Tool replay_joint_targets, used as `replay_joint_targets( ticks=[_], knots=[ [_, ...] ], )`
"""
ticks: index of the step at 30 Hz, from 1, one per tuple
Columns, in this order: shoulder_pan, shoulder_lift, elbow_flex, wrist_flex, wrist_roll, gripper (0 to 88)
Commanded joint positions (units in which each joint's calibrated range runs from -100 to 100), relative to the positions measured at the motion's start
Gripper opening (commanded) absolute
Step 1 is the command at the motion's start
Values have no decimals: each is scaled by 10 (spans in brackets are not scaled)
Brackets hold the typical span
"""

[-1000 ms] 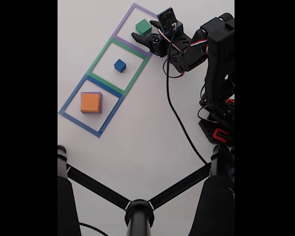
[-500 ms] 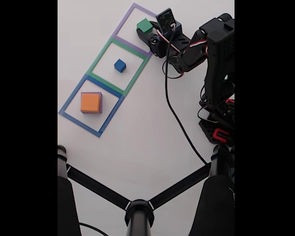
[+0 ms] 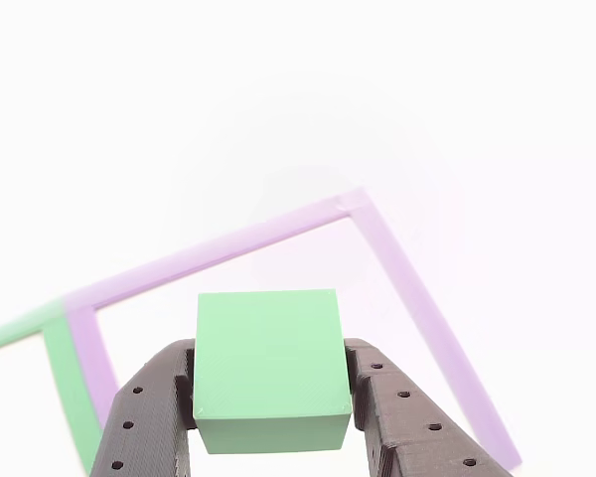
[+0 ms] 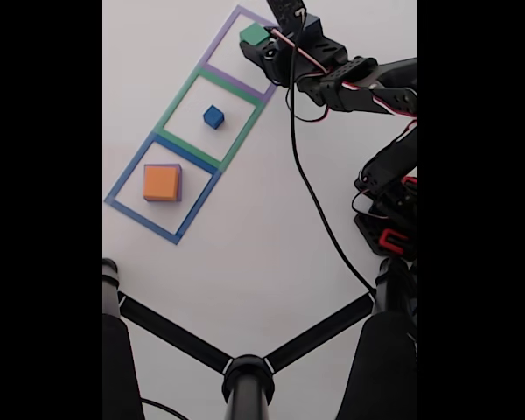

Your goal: Tower of hanoi

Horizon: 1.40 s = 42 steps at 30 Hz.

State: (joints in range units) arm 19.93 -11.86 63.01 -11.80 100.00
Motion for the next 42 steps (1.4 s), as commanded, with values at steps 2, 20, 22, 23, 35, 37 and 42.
replay_joint_targets(
  ticks=[2,20,22,23,35,37,42],
  knots=[
    [-16,-202,-95,334,0,46],
    [-147,-262,-718,1107,0,34],
    [-168,-267,-731,1116,0,34],
    [-177,-267,-734,1116,0,34],
    [-287,-313,-594,1017,0,36],
    [-304,-335,-524,963,0,38],
    [-340,-361,-345,787,0,40]
  ],
)
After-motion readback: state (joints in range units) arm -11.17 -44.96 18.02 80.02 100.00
